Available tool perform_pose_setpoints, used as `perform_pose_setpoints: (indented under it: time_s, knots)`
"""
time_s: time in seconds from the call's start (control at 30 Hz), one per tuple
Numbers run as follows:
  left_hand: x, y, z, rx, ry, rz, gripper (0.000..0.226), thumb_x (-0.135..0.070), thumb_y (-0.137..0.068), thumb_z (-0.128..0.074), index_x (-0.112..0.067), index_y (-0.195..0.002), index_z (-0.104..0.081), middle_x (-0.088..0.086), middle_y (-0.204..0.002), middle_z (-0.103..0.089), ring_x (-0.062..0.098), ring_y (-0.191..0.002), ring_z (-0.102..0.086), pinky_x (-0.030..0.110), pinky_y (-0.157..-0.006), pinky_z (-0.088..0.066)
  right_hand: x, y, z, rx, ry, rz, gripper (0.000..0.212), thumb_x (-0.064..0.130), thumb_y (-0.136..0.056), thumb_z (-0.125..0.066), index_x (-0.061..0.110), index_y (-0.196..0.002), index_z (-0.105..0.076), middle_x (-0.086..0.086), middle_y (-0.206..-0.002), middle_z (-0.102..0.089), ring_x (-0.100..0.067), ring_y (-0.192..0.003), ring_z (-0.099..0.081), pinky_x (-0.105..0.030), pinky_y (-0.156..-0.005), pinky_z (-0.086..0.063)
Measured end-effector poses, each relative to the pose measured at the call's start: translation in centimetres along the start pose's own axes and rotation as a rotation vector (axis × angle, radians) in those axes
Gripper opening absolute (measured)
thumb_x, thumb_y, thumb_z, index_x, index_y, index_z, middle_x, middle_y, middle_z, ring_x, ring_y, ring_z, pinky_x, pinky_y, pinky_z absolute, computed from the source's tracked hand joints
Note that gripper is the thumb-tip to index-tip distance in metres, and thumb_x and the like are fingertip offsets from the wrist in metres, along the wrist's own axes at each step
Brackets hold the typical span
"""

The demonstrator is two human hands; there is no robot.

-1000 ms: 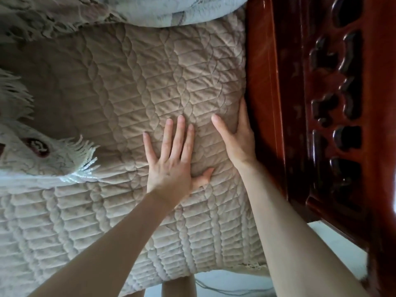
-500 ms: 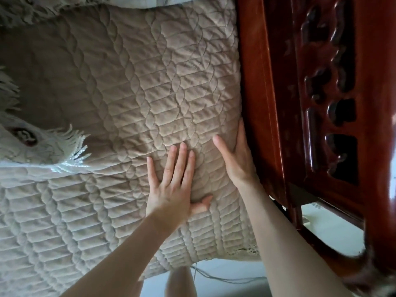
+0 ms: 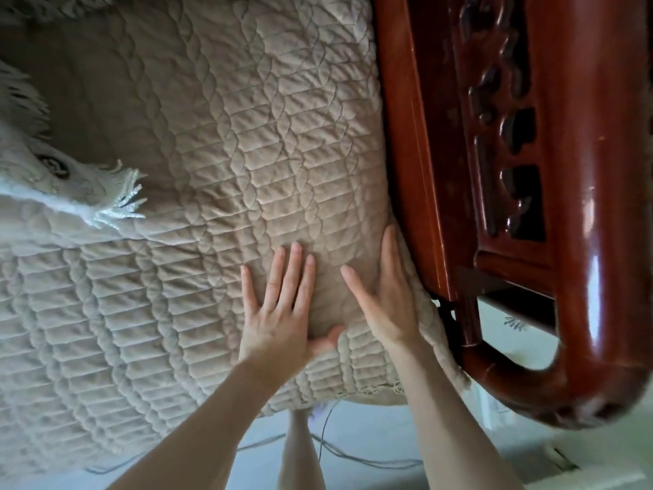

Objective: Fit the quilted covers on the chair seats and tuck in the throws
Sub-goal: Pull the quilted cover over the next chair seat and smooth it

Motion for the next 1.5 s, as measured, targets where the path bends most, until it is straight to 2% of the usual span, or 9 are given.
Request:
perform_pose_setpoints:
  time_s: [0.2,0.4,0.57,0.8,0.93,1.1,1.27,1.4,1.5]
  knots:
    - [-0.2,0.4,-1.5,0.019,-0.077,0.008,0.112,-0.084,-0.075,-0.026,-0.007,-0.153,-0.006,0.014,-0.160,-0.009,0.026,-0.149,-0.005,0.063,-0.115,0.004,-1.1,-1.2,-0.1,0.063,-0.183,-0.124,0.098,0.073,-0.081,-0.050,0.033,-0.155,-0.001,0.012,-0.162,-0.006,-0.003,-0.146,-0.009,-0.026,-0.118,-0.007]
    - [-0.1,0.2,-2.6,-0.023,-0.109,0.022,0.117,-0.086,-0.072,-0.027,-0.008,-0.154,0.003,0.011,-0.161,0.001,0.026,-0.149,-0.004,0.061,-0.114,0.008,-2.2,-3.3,-0.2,0.044,-0.239,-0.139,0.079,0.063,-0.090,-0.044,0.031,-0.155,-0.013,0.008,-0.160,-0.020,-0.012,-0.145,-0.020,-0.016,-0.101,-0.011]
    - [-0.3,0.9,-2.0,-0.065,-0.079,0.022,0.113,-0.084,-0.073,-0.032,-0.007,-0.153,-0.006,0.012,-0.160,-0.007,0.028,-0.148,-0.012,0.061,-0.116,0.004,-2.2,-1.3,0.1,-0.041,-0.129,-0.053,0.084,0.069,-0.088,-0.044,0.026,-0.155,-0.016,0.001,-0.159,-0.026,-0.015,-0.144,-0.026,-0.024,-0.115,-0.017]
    - [-1.6,3.2,-2.2,-0.076,-0.062,0.071,0.112,-0.082,-0.073,-0.035,-0.006,-0.152,-0.009,0.014,-0.159,-0.010,0.028,-0.148,-0.013,0.061,-0.115,0.001,-4.8,4.8,-0.3,-0.076,0.048,0.044,0.095,0.068,-0.085,-0.049,0.021,-0.155,-0.006,0.003,-0.163,-0.009,-0.003,-0.147,-0.007,-0.018,-0.116,-0.005]
    - [-1.7,3.6,-2.8,-0.075,-0.079,0.052,0.118,-0.085,-0.071,-0.034,-0.007,-0.154,-0.001,0.011,-0.162,0.007,0.027,-0.149,-0.002,0.061,-0.115,0.005,-5.5,3.9,-0.4,-0.004,-0.095,-0.066,0.100,0.074,-0.077,-0.056,0.035,-0.154,-0.006,0.009,-0.161,-0.015,-0.007,-0.146,-0.016,-0.035,-0.120,-0.015]
    - [-1.7,3.0,-3.6,-0.047,-0.117,0.081,0.121,-0.089,-0.068,-0.025,-0.010,-0.152,0.012,0.008,-0.160,0.020,0.025,-0.149,0.007,0.060,-0.113,0.013,-7.0,2.0,-0.3,0.097,-0.177,-0.193,0.102,0.070,-0.072,-0.066,0.031,-0.153,-0.019,0.008,-0.154,-0.032,-0.013,-0.141,-0.031,-0.022,-0.104,-0.020]
    - [-1.6,3.2,-3.3,-0.074,-0.106,0.078,0.121,-0.088,-0.068,-0.025,-0.011,-0.152,0.013,0.007,-0.159,0.023,0.023,-0.149,0.010,0.059,-0.114,0.013,-6.4,3.3,-0.1,-0.031,-0.083,-0.134,0.104,0.080,-0.066,-0.061,0.028,-0.150,-0.028,0.005,-0.149,-0.042,-0.013,-0.136,-0.039,-0.037,-0.114,-0.031]
    - [-2.1,4.2,-3.0,-0.083,-0.058,0.078,0.120,-0.085,-0.067,-0.034,-0.010,-0.153,0.001,0.010,-0.162,0.004,0.024,-0.149,0.000,0.061,-0.114,0.009,-5.4,5.8,0.6,-0.157,0.226,-0.062,0.103,0.077,-0.076,-0.047,0.014,-0.153,-0.022,-0.007,-0.158,-0.028,-0.019,-0.146,-0.019,-0.039,-0.119,-0.014]
    - [-2.8,5.5,-3.4,-0.083,-0.081,0.065,0.122,-0.085,-0.068,-0.038,-0.011,-0.154,0.007,0.008,-0.161,0.015,0.024,-0.149,-0.001,0.060,-0.114,0.010,-6.2,6.2,0.1,-0.098,0.177,-0.111,0.111,0.074,-0.076,-0.055,0.012,-0.155,-0.009,-0.009,-0.162,-0.012,-0.019,-0.148,-0.009,-0.039,-0.121,-0.005]
Point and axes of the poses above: each hand's wrist, its own y-axis away from the middle knuckle, its own z-axis out of the back of the hand, x = y × z, the point moved 6 cm from there along -y, towards the middle knuckle
